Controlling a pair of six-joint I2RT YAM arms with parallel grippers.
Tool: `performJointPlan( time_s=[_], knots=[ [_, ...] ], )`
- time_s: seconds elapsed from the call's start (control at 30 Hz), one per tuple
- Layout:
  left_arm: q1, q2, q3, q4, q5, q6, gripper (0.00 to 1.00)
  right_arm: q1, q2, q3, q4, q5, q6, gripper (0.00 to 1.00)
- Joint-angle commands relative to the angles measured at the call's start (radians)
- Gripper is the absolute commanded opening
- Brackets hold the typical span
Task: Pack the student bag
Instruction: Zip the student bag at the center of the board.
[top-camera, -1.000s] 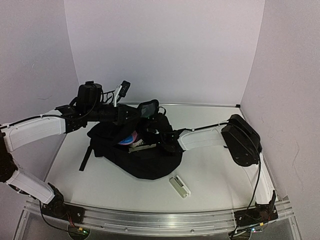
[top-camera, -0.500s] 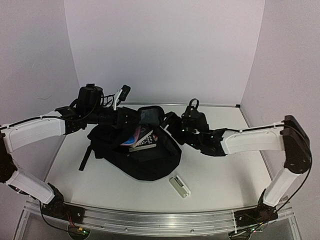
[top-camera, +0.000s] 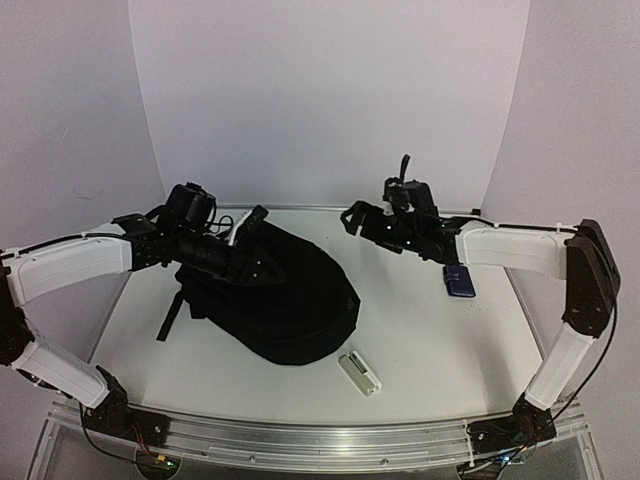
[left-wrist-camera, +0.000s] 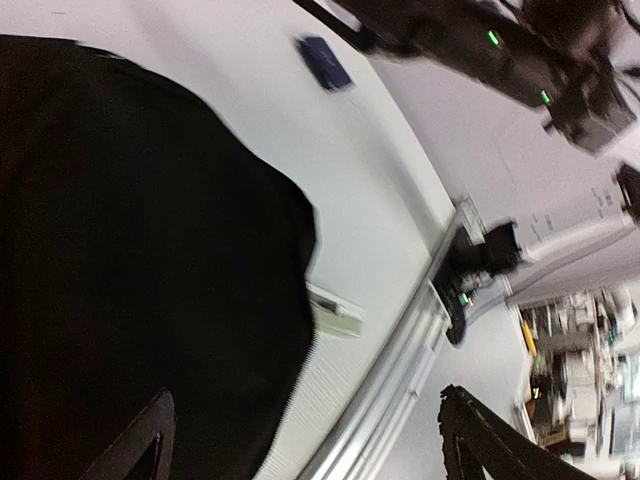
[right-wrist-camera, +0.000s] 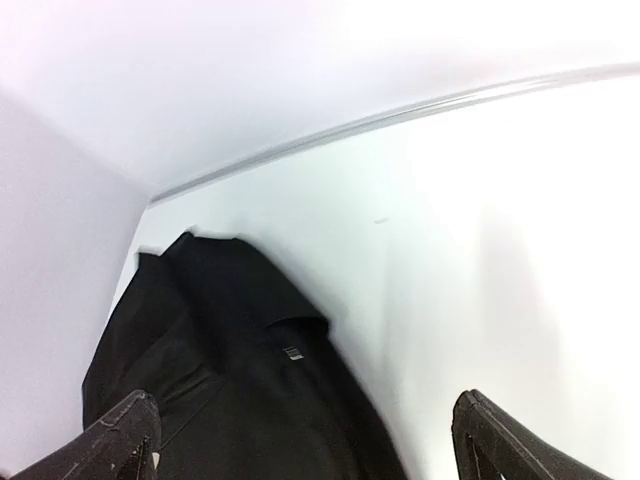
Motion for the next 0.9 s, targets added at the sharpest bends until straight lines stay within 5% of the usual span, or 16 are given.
performJointPlan(
  time_s=[0.0,0.23,0.4,0.63,0.87],
  knots=[
    [0.155,-0.080,-0.045,-0.116,-0.253,-0.213,0.93,0.009,0.150,0.111,-0.081,-0.243,-0.147,0.96],
    [0.312,-0.211,-0.147,-0.227,-0.392,-0.329,0.97,-0.001,0.324,0.191,-0.081,-0.374,-0.171,0.82],
    [0.363,-0.234,-0.214,-0.248,-0.420,-0.366,0.96,-0.002,0.359,0.202,-0.081,-0.409,-0.177,0.56],
    [0.366,-0.137,-0.291,-0.111,-0.377,-0.397,0.66,-0.001,0.339,0.162,-0.081,-0.440,-0.186,0.03],
    [0.366,0.014,-0.274,0.131,-0.298,-0.395,0.33,0.002,0.275,0.080,-0.081,-0.480,-0.173,0.00]
  ],
)
